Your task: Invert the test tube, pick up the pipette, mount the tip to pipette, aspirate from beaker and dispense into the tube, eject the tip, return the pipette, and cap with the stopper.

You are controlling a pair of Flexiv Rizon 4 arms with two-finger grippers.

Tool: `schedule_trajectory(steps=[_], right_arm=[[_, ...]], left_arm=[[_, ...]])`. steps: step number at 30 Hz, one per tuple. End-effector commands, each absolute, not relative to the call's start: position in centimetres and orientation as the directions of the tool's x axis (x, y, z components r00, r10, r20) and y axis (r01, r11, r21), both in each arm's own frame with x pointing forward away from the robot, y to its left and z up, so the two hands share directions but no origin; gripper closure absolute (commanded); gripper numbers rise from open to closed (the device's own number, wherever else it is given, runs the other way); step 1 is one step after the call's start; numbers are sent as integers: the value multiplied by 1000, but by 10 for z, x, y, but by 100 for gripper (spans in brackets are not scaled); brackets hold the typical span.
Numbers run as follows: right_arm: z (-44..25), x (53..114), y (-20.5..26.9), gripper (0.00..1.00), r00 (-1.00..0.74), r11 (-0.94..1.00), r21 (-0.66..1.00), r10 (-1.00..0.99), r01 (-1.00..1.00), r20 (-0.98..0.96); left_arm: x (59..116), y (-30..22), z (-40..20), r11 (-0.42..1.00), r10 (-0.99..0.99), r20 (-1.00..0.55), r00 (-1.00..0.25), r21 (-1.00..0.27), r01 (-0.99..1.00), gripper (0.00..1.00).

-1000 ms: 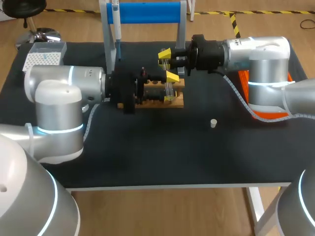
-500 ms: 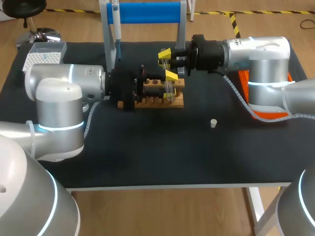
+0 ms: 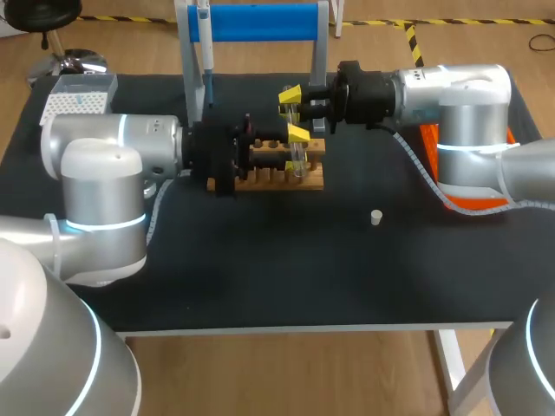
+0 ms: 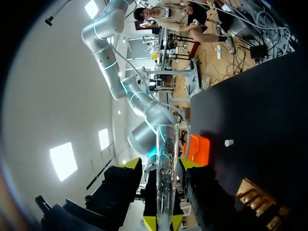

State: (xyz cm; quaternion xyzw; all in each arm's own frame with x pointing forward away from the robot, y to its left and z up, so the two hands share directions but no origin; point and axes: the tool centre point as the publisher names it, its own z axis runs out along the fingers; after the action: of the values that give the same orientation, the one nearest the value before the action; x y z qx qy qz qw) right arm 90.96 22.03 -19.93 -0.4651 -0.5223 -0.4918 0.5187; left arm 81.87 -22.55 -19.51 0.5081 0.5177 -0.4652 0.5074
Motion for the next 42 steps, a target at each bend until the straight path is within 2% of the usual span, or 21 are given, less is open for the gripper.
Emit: schedule_trajectory(steps=[1, 4, 5, 6, 12, 13, 14, 15, 31, 42], right_arm=[[-199, 910, 220, 100, -30, 84, 31, -23, 996, 999], [-199, 910, 220, 100, -30, 84, 31, -23, 996, 999], [-199, 910, 220, 100, -30, 84, 31, -23, 996, 999], [-199, 910, 220, 100, -30, 84, 31, -23, 996, 999], [-199, 910, 220, 100, -30, 84, 31, -23, 996, 999], [-199, 910, 220, 64, -30, 84, 31, -23, 996, 999], [-199, 910, 220, 6, -30, 84, 31, -23, 996, 999], [-199, 910, 220, 0, -30, 84, 31, -23, 996, 999], [-199, 910, 220, 0, -30, 84, 31, -23, 996, 999], [-178, 891, 154, 0, -424, 18, 424, 77, 905, 902]], left_arm=[[818, -226, -196, 55, 52, -998, 31, 34, 998, 65], [818, -227, -197, 56, 53, -998, 30, 33, 998, 83], [818, -227, -197, 56, 53, -998, 30, 33, 998, 96], [818, -227, -197, 56, 54, -998, 29, 32, 998, 100], [817, -227, -199, 59, 65, -998, 16, 20, 998, 100], [818, -227, -199, 68, 54, -999, 0, 3, 998, 100], [818, -225, -199, 79, 53, -999, -7, -3, 997, 100], [818, -225, -199, 79, 53, -999, -7, -3, 997, 100], [818, -225, -199, 79, 53, -999, -7, -3, 997, 100], [818, -225, -199, 79, 53, -999, -7, -3, 997, 100]])
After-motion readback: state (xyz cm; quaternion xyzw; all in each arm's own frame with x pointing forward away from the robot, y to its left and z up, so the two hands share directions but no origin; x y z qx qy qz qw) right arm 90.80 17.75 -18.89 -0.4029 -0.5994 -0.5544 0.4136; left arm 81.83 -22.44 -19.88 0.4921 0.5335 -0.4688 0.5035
